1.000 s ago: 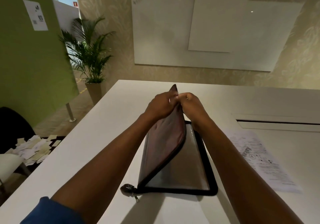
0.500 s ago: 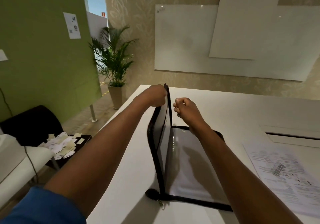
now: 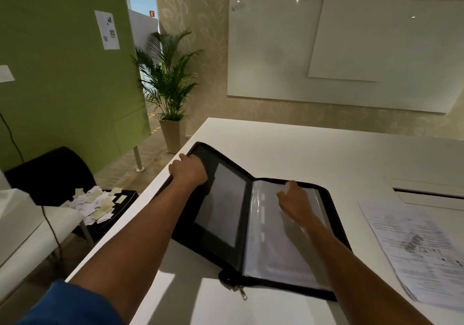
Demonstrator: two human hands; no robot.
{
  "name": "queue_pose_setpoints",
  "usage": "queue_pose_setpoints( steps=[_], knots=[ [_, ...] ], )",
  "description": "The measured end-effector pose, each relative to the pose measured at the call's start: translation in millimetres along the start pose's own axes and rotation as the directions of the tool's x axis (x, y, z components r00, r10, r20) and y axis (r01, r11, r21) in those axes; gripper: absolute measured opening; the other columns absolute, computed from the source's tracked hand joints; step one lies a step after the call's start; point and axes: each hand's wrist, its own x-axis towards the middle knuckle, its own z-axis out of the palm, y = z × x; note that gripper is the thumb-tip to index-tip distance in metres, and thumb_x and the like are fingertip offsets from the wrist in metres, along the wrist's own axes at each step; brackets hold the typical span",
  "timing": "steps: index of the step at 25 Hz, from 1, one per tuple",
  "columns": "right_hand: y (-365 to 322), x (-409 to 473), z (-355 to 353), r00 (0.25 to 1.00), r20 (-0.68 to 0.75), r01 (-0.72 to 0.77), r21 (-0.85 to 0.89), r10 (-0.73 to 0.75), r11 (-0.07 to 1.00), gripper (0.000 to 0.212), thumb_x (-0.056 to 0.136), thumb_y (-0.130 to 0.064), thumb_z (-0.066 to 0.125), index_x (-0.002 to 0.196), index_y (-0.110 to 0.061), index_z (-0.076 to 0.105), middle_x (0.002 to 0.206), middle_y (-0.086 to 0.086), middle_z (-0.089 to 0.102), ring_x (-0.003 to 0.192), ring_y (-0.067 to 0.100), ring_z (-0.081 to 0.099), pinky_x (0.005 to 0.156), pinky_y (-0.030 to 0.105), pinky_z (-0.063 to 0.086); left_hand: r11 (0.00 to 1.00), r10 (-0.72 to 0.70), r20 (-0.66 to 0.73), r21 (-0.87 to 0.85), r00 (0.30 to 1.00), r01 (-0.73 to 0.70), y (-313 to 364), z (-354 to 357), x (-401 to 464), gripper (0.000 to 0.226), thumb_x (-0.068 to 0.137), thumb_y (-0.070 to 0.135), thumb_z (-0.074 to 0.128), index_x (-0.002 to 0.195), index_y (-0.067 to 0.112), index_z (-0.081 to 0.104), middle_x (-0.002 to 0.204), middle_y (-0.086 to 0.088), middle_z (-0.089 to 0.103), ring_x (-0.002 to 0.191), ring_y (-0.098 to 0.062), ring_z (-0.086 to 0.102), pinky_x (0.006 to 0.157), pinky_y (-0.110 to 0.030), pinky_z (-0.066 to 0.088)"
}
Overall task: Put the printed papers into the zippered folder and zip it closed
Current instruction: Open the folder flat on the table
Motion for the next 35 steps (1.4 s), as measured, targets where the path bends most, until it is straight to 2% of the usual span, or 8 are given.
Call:
queue_pose_setpoints(
  steps=[3, 6, 10, 16, 20, 24, 30, 35],
  knots=[
    [25.3, -4.0, -0.8, 0.997, -0.06, -0.062, -0.27, 0.047, 0.961, 0.044, 0.095, -0.028, 0.051, 0.131, -0.004, 0.048, 0.134, 0.017, 0.056, 0.127, 0.034, 0.051, 0.106, 0.046, 0.037, 0.996, -0.008, 0.008, -0.084, 1.0, 0.008, -24.0, 30.1, 9.0, 0.071, 0.092, 0.044, 0.056, 0.148, 0.008, 0.032, 0.15, -0.019, 0.036, 0.134, -0.04, 0.041, 0.106, -0.046, 0.036],
    [49.0, -8.6, -1.2, 0.994, -0.11, -0.053, -0.402, 0.009, 0.914, 0.039, 0.092, -0.031, 0.051, 0.121, -0.005, 0.053, 0.128, 0.014, 0.058, 0.12, 0.031, 0.053, 0.101, 0.051, 0.037, 0.99, -0.011, 0.059, -0.142, 0.998, 0.02, -41.2, 55.0, 14.9, 0.069, 0.093, 0.048, 0.055, 0.146, 0.01, 0.033, 0.145, -0.018, 0.04, 0.132, -0.041, 0.041, 0.104, -0.046, 0.037],
    [69.5, -10.8, 3.4, 0.995, -0.078, -0.092, -0.444, 0.064, 0.891, 0.048, 0.093, -0.038, 0.049, 0.129, -0.006, 0.05, 0.14, 0.012, 0.049, 0.129, 0.031, 0.046, 0.105, 0.053, 0.034, 0.985, -0.001, 0.102, -0.172, 0.995, 0.019, -49.4, 77.6, 20.1, 0.07, 0.095, 0.052, 0.05, 0.147, 0.009, 0.031, 0.145, -0.019, 0.039, 0.133, -0.04, 0.04, 0.103, -0.047, 0.038],
    [87.3, -13.5, 8.9, 0.998, -0.05, -0.057, -0.472, 0.038, 0.88, 0.052, 0.095, -0.045, 0.044, 0.132, -0.009, 0.048, 0.143, 0.012, 0.047, 0.134, 0.031, 0.041, 0.107, 0.049, 0.033, 0.979, 0.006, 0.19, -0.201, 0.982, 0.033, -53.9, 102.2, 29.9, 0.077, 0.097, 0.052, 0.046, 0.153, 0.006, 0.021, 0.151, -0.022, 0.032, 0.137, -0.039, 0.038, 0.109, -0.048, 0.036],
    [93.4, -19.1, 8.5, 0.999, -0.036, -0.015, -0.532, -0.004, 0.847, 0.054, 0.098, -0.044, 0.04, 0.14, -0.01, 0.043, 0.149, 0.011, 0.042, 0.138, 0.028, 0.037, 0.11, 0.046, 0.031, 0.98, 0.034, 0.209, -0.201, 0.977, 0.009, -61.9, 119.0, 30.3, 0.08, 0.098, 0.055, 0.04, 0.156, 0.007, 0.012, 0.159, -0.021, 0.017, 0.145, -0.039, 0.022, 0.115, -0.049, 0.028],
    [95.3, -25.3, 2.4, 1.0, -0.022, -0.018, -0.511, 0.008, 0.859, 0.057, 0.099, -0.043, 0.04, 0.145, -0.01, 0.039, 0.153, 0.011, 0.038, 0.143, 0.026, 0.033, 0.114, 0.044, 0.028, 0.976, 0.081, 0.181, -0.213, 0.98, -0.042, -70.5, 128.8, 31.4, 0.08, 0.098, 0.057, 0.035, 0.156, 0.008, 0.01, 0.162, -0.018, 0.006, 0.148, -0.037, 0.012, 0.116, -0.05, 0.024],
    [95.6, -38.7, -7.1, 0.999, -0.035, -0.024, -0.517, 0.007, 0.856, 0.049, 0.098, -0.04, 0.043, 0.136, -0.01, 0.047, 0.138, 0.009, 0.051, 0.129, 0.031, 0.045, 0.105, 0.042, 0.037, 0.97, 0.163, 0.105, -0.198, 0.981, -0.141, -60.4, 123.9, 35.8, 0.074, 0.099, 0.048, 0.041, 0.153, 0.001, 0.021, 0.163, -0.019, 0.007, 0.148, -0.037, 0.015, 0.116, -0.049, 0.026],
    [98.5, -52.4, -15.2, 0.995, -0.096, -0.02, -0.498, -0.032, 0.867, 0.031, 0.095, -0.031, 0.047, 0.112, -0.006, 0.056, 0.114, 0.011, 0.059, 0.107, 0.032, 0.055, 0.092, 0.041, 0.042, 0.94, 0.286, 0.059, -0.211, 0.956, -0.269, -30.9, 120.0, 28.2, 0.075, 0.099, 0.048, 0.041, 0.153, 0.001, 0.02, 0.163, -0.022, 0.003, 0.15, -0.038, 0.008, 0.12, -0.048, 0.016]
  ],
)
